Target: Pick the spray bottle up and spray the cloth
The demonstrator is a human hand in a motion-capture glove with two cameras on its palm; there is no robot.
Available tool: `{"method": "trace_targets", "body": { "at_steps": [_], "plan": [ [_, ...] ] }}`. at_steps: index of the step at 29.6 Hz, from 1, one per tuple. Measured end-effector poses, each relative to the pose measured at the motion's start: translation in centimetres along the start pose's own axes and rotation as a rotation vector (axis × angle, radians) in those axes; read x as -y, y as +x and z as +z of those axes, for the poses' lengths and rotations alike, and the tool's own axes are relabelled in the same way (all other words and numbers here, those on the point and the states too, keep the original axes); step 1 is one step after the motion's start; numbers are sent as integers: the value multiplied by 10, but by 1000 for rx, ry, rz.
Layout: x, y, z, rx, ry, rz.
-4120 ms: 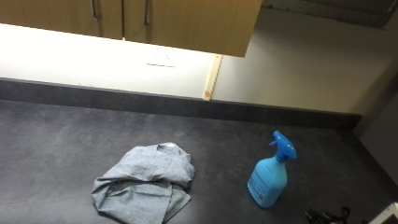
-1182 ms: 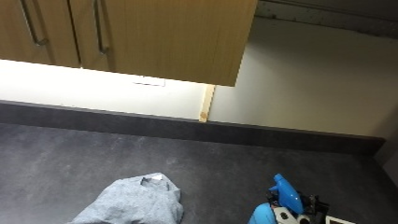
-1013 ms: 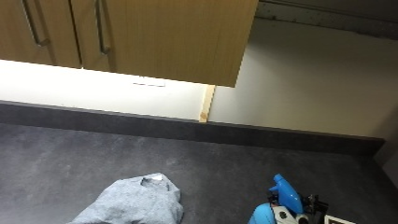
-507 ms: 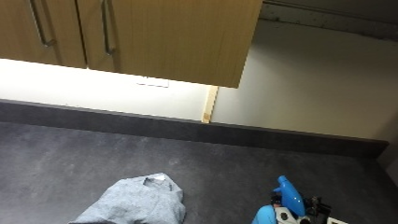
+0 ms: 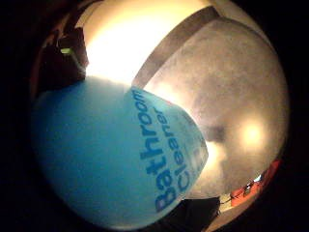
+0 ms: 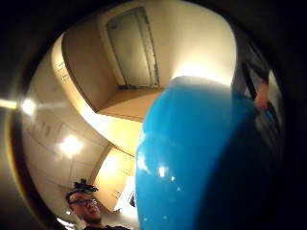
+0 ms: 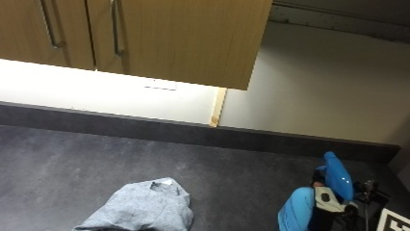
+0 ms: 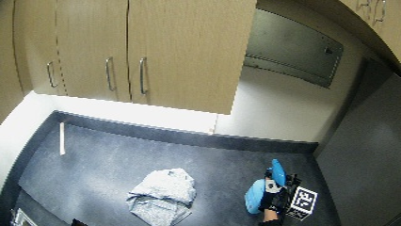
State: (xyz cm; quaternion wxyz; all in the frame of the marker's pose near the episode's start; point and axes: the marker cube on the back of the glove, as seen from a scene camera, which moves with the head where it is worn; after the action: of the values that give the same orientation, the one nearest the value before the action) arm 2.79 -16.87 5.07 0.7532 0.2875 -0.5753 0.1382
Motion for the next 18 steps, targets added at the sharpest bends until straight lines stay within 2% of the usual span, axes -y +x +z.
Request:
{"method": "trace_targets", "body": {
  "at_steps": [8,18],
  "plan": [
    [4,-32,-14,-38,97,-54],
    [-12,-42,44,-46,-25,-70]
  ]
}}
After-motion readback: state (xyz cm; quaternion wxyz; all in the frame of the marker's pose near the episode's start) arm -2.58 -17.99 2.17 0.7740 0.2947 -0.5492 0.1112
